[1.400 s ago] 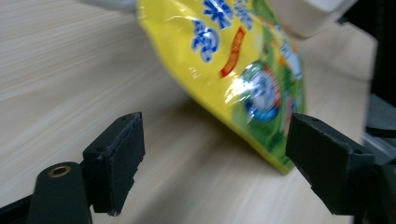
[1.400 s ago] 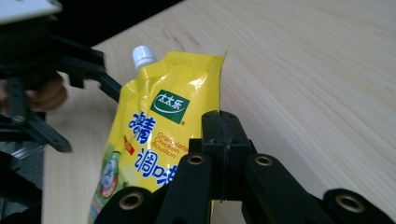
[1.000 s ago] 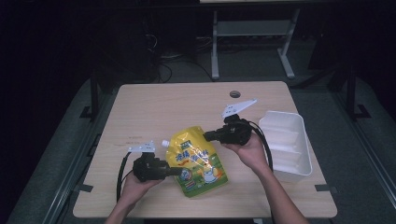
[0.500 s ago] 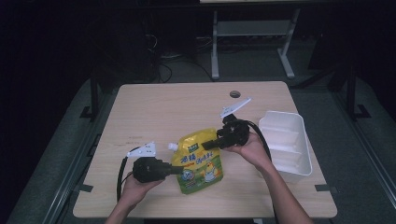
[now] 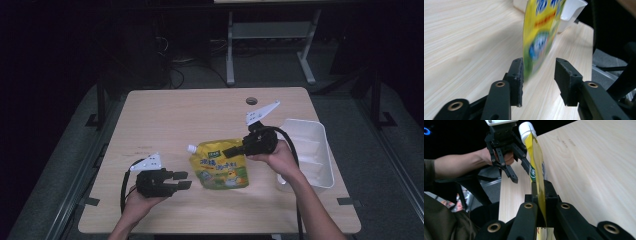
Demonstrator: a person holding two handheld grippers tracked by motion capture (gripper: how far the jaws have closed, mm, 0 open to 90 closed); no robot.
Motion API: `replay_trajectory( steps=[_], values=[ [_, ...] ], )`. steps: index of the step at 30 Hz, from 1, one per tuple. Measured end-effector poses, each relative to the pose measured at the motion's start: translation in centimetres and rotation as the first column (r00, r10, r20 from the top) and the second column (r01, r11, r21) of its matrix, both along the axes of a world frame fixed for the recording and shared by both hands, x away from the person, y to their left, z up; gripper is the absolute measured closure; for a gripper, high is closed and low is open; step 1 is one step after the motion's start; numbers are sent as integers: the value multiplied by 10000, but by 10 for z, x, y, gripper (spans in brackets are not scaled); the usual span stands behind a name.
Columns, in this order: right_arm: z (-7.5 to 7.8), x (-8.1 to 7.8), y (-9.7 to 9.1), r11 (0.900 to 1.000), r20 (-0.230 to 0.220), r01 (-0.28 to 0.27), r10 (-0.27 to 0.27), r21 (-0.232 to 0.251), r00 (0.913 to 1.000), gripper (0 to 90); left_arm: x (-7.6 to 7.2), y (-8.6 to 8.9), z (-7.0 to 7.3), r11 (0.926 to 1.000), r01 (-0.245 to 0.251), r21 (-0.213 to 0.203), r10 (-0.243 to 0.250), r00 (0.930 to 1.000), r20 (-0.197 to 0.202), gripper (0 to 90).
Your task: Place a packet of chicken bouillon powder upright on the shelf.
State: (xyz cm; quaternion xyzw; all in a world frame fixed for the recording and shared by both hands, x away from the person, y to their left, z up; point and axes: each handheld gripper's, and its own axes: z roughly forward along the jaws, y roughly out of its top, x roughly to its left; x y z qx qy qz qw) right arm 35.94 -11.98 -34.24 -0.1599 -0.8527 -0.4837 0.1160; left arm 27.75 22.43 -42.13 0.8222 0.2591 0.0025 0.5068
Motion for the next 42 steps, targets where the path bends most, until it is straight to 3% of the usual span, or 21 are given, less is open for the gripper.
replay_trajectory(
  steps=[8, 15, 20, 30, 42],
  values=[
    [28, -8, -35, 9983, 494, 586, -581, -79, 9971, 900, 1, 6, -2, 9982, -360, 483, 352, 9992, 182, 504],
    [43, -13, -62, 9945, 770, 1046, -1038, -62, 9916, 900, 1, 11, -6, 9923, -545, 1111, 518, 9983, 276, 460],
    [49, -15, -76, 9914, 856, 1304, -1294, -55, 9879, 900, 3, 15, -8, 9895, -719, 1252, 690, 9972, 271, 425],
    [60, -22, -117, 9778, 1046, 2097, -2084, -10, 9724, 899, 4, 17, -10, 9808, -1054, 1638, 1007, 9942, 367, 269],
    [62, -30, -155, 9581, 1197, 2866, -2841, -33, 9513, 900, 6, 19, -13, 9763, -1179, 1813, 1126, 9929, 393, 232]
  ],
)
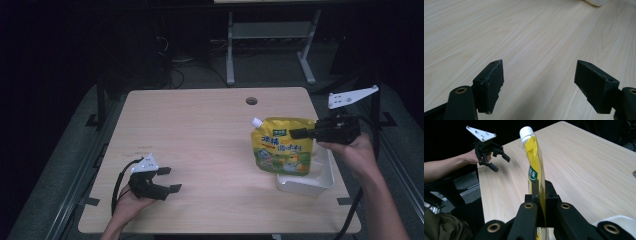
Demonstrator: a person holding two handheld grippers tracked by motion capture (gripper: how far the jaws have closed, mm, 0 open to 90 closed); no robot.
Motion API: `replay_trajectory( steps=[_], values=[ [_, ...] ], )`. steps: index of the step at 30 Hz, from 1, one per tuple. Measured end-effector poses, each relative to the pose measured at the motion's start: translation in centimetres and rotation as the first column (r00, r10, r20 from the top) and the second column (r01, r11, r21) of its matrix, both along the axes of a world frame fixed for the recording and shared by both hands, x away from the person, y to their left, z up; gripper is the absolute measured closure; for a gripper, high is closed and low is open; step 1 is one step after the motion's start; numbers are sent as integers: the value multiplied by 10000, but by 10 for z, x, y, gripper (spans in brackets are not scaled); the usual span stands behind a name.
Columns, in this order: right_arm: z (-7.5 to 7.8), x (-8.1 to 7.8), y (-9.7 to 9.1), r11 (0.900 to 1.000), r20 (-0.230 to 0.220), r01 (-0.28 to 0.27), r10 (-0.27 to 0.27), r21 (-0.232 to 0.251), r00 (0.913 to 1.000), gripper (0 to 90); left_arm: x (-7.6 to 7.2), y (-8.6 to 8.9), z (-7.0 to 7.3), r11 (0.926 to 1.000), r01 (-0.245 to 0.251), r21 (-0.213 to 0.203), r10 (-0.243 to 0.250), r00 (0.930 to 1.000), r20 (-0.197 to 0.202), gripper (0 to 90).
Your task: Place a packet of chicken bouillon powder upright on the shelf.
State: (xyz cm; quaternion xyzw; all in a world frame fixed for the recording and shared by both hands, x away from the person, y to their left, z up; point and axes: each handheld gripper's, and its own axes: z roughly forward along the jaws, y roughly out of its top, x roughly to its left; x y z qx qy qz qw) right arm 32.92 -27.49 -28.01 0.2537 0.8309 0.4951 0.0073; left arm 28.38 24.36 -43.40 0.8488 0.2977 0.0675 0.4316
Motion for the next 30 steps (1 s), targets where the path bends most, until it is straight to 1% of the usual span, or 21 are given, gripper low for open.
replay_trajectory(
  steps=[2, 7, 8, 10, 11, 16, 22, 25, 30],
  values=[
    [0, -4, -11, 9997, -1, 222, -222, 67, 9998, 899, 0, 1, 0, 10000, -26, -6, 26, 10000, 3, 231],
    [-1, -8, -22, 9990, 2, 438, -438, 21, 9990, 899, 0, 1, 0, 10000, -41, 0, 41, 10000, -2, 231],
    [-2, -10, -27, 9984, -9, 568, -568, 22, 9984, 900, 0, 0, -1, 10000, -35, -1, 35, 10000, -3, 231],
    [-2, -11, -30, 9981, 4, 622, -622, 29, 9981, 899, 0, 0, -1, 10000, -39, -6, 39, 10000, -26, 230],
    [-3, -14, -37, 9968, -1, 797, -797, 79, 9968, 899, 0, 0, -1, 10000, -29, 13, 29, 10000, -39, 231],
    [-5, -18, -47, 9947, -1, 1023, -1023, 85, 9948, 899, 0, -1, -1, 10000, -22, 11, 22, 10000, -57, 230],
    [-13, -21, -56, 9915, -73, 1298, -1297, 95, 9915, 899, 0, -1, -2, 10000, 4, 59, -4, 10000, -56, 230],
    [-18, -21, -57, 9905, -133, 1375, -1374, 63, 9904, 899, 0, -1, -2, 10000, -4, 52, 4, 10000, -66, 230],
    [-25, -20, -58, 9894, -214, 1445, -1442, 153, 9893, 899, 1, 0, -2, 10000, -28, 41, 28, 10000, -62, 230]
  ],
)
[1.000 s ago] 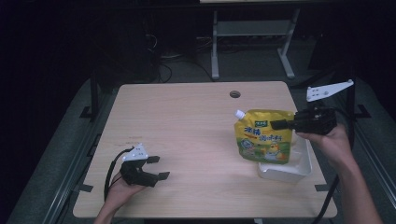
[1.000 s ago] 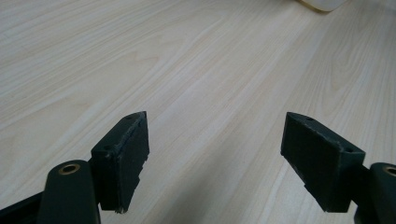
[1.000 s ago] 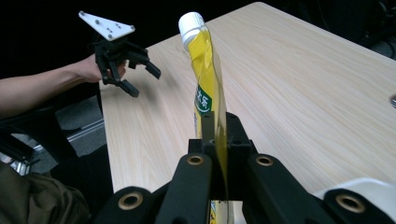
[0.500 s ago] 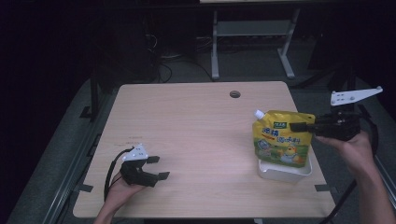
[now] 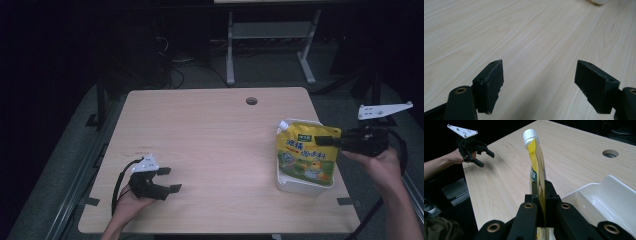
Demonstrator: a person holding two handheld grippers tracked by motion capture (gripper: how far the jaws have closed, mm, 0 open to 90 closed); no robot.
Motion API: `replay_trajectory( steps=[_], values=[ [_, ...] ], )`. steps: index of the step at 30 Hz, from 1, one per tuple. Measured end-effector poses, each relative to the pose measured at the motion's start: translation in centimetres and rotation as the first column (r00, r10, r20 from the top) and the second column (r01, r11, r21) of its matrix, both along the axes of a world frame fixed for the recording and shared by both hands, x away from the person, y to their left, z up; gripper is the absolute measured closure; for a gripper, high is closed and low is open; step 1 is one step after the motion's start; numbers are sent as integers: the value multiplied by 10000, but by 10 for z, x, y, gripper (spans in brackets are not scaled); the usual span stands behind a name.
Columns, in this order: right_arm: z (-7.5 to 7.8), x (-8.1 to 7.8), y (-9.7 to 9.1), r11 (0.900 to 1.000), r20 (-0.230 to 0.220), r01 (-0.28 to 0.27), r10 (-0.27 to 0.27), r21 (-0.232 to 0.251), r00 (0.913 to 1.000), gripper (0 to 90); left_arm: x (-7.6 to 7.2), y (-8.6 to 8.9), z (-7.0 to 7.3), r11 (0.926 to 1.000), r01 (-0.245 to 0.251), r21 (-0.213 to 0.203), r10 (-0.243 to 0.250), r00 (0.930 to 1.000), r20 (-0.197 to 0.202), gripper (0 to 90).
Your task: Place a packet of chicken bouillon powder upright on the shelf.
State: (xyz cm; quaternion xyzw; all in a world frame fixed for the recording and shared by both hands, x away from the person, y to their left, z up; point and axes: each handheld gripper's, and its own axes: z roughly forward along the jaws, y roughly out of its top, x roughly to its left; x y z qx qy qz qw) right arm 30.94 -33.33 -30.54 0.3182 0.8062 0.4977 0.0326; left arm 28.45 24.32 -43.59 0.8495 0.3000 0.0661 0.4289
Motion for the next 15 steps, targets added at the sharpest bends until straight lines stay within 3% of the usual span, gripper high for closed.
replay_trajectory(
  steps=[15],
  values=[
    [-20, 3, -1, 9999, -245, 147, -148, -33, 9996, 898, 1, 0, -1, 10000, 4, 2, -4, 10000, -27, 230]
  ],
)
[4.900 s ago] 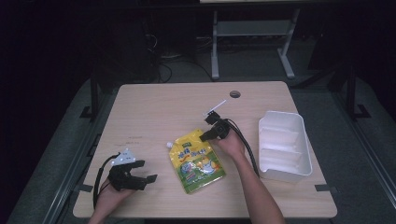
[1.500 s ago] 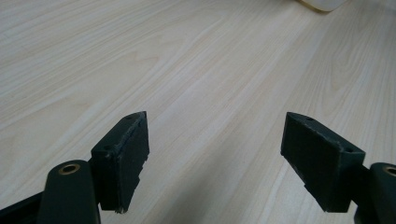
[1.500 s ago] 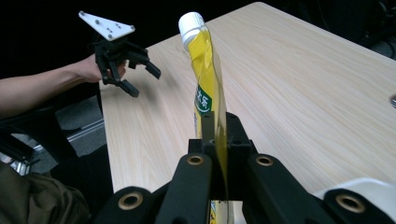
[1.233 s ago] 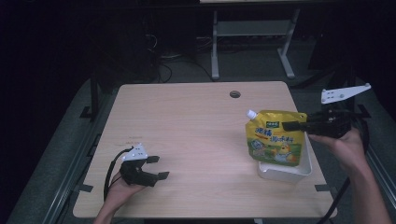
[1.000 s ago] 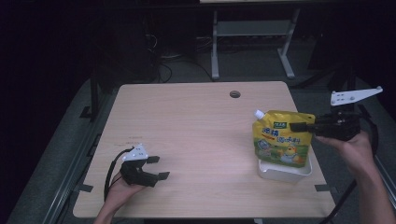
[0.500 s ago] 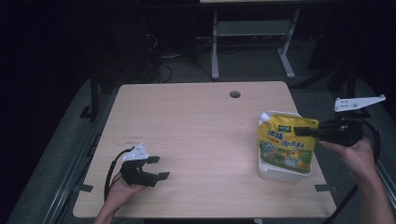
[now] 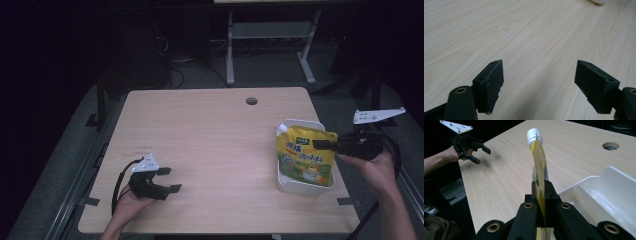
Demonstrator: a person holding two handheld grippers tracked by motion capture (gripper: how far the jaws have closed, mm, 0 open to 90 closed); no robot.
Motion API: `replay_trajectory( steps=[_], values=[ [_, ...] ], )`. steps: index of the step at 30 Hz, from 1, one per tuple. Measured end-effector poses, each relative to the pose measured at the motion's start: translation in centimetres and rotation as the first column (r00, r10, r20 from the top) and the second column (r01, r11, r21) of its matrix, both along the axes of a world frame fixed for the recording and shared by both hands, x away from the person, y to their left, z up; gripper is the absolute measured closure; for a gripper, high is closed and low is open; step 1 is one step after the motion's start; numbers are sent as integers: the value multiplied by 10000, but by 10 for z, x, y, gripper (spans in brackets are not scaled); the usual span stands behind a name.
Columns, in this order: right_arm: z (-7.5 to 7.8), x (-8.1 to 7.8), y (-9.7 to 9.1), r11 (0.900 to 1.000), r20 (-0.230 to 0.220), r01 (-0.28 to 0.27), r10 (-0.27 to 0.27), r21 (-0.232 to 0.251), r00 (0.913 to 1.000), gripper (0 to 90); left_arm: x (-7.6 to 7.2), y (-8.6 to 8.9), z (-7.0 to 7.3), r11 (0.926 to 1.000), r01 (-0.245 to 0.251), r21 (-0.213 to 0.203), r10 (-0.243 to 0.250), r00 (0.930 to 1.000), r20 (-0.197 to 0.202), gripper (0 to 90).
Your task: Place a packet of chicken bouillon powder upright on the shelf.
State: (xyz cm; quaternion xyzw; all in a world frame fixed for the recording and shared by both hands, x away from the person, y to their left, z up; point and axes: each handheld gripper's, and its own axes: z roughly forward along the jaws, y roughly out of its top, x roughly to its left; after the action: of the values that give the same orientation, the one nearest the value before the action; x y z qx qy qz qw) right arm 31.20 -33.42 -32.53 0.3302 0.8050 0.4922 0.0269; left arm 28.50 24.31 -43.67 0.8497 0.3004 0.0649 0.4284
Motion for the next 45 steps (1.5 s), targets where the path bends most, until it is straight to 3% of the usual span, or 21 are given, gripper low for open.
replay_trajectory(
  steps=[21, 24, 29, 30, 45],
  values=[
    [-23, -12, -22, 9988, -90, 380, -377, 319, 9992, 892, 0, -1, -2, 10000, 50, 64, -50, 10000, -75, 229],
    [-24, -15, -24, 9983, -146, 511, -507, 268, 9986, 859, 0, -2, -2, 10000, 58, 75, -57, 9999, -114, 227],
    [-13, -17, -25, 9971, 111, 684, -688, 319, 9976, 774, 1, -1, -2, 10000, 48, 52, -48, 9999, -111, 227],
    [-4, -18, -24, 9962, 276, 821, -829, 297, 9962, 744, 1, -1, -2, 10000, 54, 53, -53, 9999, -107, 227],
    [31, -13, -12, 9966, 728, 822, -821, 7, 9940, 703, 1, 3, 0, 10000, -40, -78, 39, 10000, -56, 227]
  ],
)
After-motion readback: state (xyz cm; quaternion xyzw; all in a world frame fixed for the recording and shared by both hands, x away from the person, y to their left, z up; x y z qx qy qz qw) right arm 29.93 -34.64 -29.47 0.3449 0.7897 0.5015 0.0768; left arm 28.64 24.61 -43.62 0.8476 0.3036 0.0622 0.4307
